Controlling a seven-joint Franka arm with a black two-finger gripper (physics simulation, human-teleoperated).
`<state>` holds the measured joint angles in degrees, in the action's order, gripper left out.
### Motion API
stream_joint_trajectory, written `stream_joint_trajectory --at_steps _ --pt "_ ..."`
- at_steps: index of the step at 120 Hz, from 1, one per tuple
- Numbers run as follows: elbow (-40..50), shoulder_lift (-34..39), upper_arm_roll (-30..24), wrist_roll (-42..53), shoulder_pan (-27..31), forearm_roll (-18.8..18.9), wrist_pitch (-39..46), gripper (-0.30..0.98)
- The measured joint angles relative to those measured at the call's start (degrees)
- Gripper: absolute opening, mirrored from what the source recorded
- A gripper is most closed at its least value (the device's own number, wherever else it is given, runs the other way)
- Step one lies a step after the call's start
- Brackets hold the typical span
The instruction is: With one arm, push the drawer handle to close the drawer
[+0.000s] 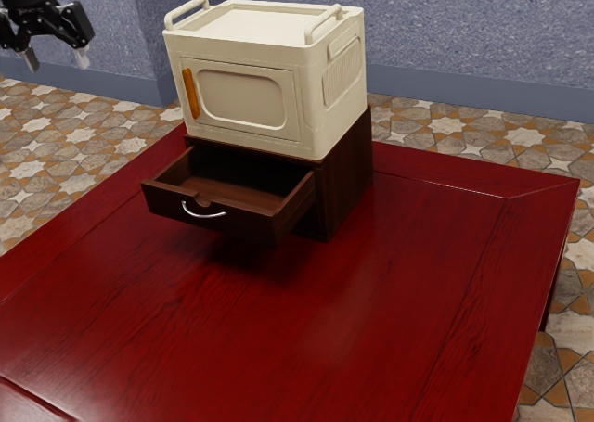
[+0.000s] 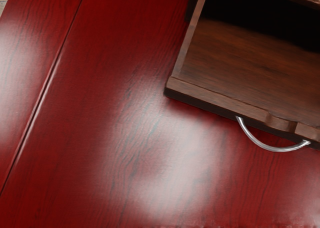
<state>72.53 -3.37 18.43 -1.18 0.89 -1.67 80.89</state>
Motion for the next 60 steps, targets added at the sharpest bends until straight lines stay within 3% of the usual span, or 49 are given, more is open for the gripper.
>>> stream_joint_trajectory --at_steps 17,34,60 --pt "-0.3 0.1 -0.1 -0.1 0.3 -0.2 -0.3 0.67" --pt "-6.3 6.9 -1.5 0.5 1.6 -0.1 -1.0 0.67" --pt "-5.4 2.9 -2.2 1.2 -6.8 -3.1 2.2 0.67"
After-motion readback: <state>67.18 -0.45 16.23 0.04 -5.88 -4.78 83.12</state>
